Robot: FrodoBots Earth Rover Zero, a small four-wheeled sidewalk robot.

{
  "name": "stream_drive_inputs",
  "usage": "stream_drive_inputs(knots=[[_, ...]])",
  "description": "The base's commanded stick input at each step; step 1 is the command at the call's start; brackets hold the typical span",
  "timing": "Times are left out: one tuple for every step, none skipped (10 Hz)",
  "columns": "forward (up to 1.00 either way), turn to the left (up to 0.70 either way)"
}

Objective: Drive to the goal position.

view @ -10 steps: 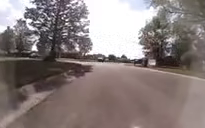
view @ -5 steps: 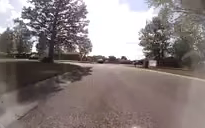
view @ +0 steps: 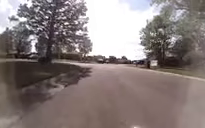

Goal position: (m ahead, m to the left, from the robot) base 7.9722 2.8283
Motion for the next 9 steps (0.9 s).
stream_drive_inputs(knots=[[1.0, 0.03], [1.0, 0.03], [1.0, 0.03], [1.0, 0.03], [1.0, 0.03], [1.0, 0.02], [1.0, 0.03], [1.0, 0.02], [1.0, 0.02]])
